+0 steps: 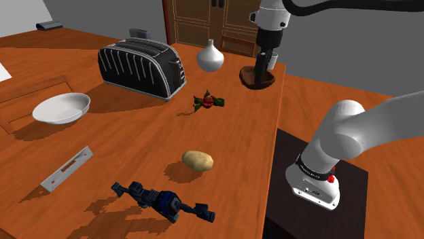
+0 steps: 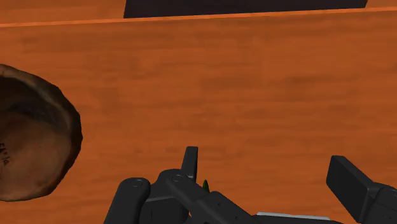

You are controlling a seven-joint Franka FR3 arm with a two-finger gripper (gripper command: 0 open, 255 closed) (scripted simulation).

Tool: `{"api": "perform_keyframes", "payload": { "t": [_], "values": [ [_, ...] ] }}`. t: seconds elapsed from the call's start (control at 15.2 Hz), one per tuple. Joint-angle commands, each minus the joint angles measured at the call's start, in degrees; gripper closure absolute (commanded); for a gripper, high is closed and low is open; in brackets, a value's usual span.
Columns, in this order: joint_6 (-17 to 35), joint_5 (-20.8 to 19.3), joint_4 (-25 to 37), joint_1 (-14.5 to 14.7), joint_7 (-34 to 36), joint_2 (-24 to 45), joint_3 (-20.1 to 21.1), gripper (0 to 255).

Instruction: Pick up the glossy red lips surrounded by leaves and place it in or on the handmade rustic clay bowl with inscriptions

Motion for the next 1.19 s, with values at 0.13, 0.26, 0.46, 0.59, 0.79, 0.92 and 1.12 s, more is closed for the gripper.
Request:
{"api": "perform_keyframes", "payload": {
  "t": [0.13,0.26,0.46,0.59,0.79,0.92,1.12],
  "values": [
    [3.86,-0.84,-0.25,0.23,-0.27,3.38,0.90,0],
    [7.62,-1.79,-0.18,0.39,-0.40,6.98,1.80,0],
    [12.97,-3.48,0.50,0.47,-0.35,12.71,3.18,0],
    [16.31,-4.83,1.34,0.44,-0.11,16.73,4.11,0],
    [20.87,-7.27,3.18,0.25,0.56,22.97,5.51,0],
    [23.58,-9.21,4.78,0.10,1.25,27.25,6.41,0],
    [27.04,-12.62,7.76,-0.09,2.62,33.81,7.64,0]
  ]
}}
